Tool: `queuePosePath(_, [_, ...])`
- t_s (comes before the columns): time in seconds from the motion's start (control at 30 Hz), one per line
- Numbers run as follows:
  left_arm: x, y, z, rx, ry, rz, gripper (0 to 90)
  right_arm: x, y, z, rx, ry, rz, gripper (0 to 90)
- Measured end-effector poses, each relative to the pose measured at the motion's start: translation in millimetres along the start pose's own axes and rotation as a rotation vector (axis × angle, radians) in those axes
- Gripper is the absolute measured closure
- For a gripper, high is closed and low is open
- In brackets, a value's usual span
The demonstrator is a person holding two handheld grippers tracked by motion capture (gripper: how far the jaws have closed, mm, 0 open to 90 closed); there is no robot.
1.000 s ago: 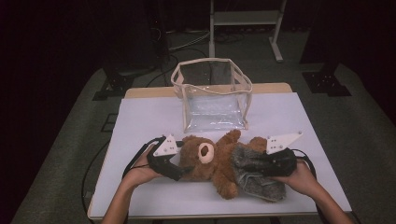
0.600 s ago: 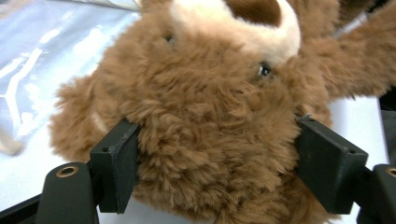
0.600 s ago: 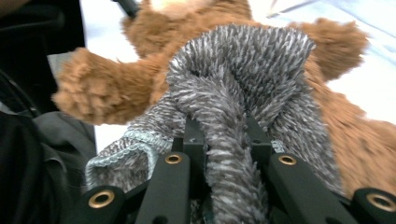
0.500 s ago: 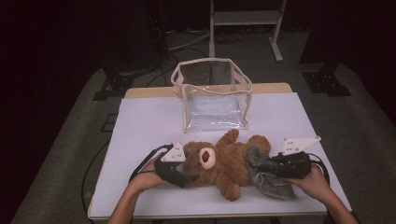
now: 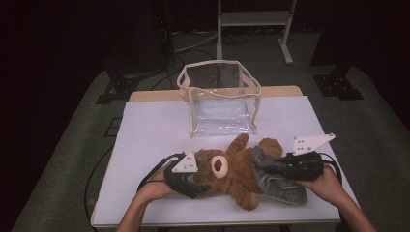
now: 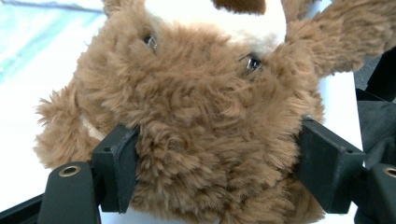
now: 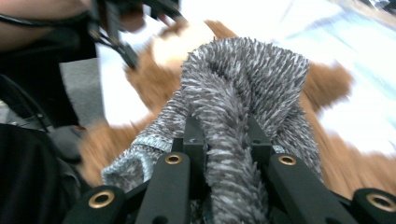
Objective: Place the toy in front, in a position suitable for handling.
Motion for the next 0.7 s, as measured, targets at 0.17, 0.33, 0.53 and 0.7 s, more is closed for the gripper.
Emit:
queuePosePath(0.17, [-2.6, 3.2, -4.9, 0.010, 0.001, -0.021, 25.0, -19.9, -35.3, -30.7, -0.043, 0.056, -0.076, 75.7])
queuePosePath(0.33, [-4.2, 4.3, -0.2, -0.006, -0.002, -0.030, 25.0, -22.2, -75.6, -20.0, -0.152, 0.078, -0.078, 75.7])
queuePosePath(0.53, [-10.1, 7.4, -0.4, 0.004, -0.012, -0.045, 23.8, -24.4, -84.6, 5.7, -0.184, 0.084, -0.047, 75.8])
queuePosePath(0.7, [-12.8, 12.1, -15.8, 0.068, -0.018, -0.060, 23.7, -29.3, -78.0, 19.3, -0.185, 0.082, -0.037, 76.0])
Point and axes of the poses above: each handheld gripper's, and its own axes: y roughly backward along the jaws, z roughly out of its underside, x roughly to its right, the point moved 10 cm from there along -y, roughly forward along the jaws, and after that the axes turned 14 degrees about -z, right-handed, at the moved point
